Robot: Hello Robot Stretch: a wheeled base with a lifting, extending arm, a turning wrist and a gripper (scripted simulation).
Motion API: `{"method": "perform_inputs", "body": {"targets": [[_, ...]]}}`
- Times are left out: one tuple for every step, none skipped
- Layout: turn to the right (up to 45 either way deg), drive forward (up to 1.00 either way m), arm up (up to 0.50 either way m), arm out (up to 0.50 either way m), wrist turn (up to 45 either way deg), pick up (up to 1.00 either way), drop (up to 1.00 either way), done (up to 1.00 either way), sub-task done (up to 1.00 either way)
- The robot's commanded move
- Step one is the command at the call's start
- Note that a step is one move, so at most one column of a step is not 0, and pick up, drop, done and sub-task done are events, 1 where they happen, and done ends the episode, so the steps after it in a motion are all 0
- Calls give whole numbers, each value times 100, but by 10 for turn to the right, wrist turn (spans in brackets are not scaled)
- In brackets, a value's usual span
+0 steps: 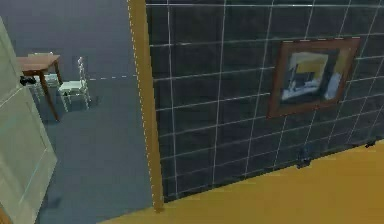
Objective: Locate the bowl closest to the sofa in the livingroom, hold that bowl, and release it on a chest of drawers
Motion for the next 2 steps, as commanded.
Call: {"method": "perform_inputs", "body": {"targets": [[0, 45, 0, 0, 0, 0, 0, 0, 0], [450, 0, 0, 0, 0, 0, 0, 0, 0]]}}
